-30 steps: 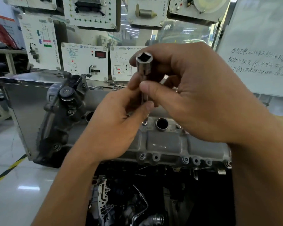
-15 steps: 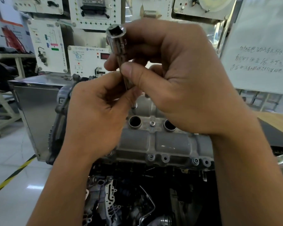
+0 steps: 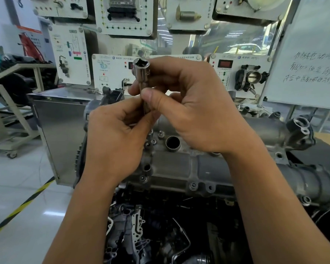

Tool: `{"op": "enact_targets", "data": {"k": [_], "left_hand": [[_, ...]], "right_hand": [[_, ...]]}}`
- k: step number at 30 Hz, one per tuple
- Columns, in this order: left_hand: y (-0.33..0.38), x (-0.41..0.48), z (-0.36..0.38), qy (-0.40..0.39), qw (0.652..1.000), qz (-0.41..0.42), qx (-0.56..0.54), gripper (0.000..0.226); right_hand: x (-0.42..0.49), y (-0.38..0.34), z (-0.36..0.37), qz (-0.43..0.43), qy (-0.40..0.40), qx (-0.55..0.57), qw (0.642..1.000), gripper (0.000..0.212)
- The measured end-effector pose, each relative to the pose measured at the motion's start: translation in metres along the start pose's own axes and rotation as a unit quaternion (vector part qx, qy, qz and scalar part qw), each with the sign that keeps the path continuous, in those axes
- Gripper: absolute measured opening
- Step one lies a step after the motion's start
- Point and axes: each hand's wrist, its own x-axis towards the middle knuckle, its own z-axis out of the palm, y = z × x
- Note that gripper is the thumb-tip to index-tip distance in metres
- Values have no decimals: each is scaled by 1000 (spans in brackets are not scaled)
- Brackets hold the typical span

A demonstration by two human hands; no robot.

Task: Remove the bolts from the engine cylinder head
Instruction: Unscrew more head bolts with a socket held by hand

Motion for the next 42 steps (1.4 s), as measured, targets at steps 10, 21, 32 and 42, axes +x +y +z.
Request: {"op": "enact_targets", "data": {"k": [10,21,32,42], "left_hand": [[3,-1,5,9,1000,12,-18,21],[5,-5,9,69,997,19,39,22],[-1,0,-16,-131,991,16,-25,24],[-7,-2,-9,-55,997,44,-13,25]], "right_hand": [[-2,2,-3,-15,0,23,1000,28],[-4,1,11,-14,130,-15,991,18],[-4,-7,1,-6,18,-153,988,16],[-5,-5,-3,-28,-16,-170,985,18]]}}
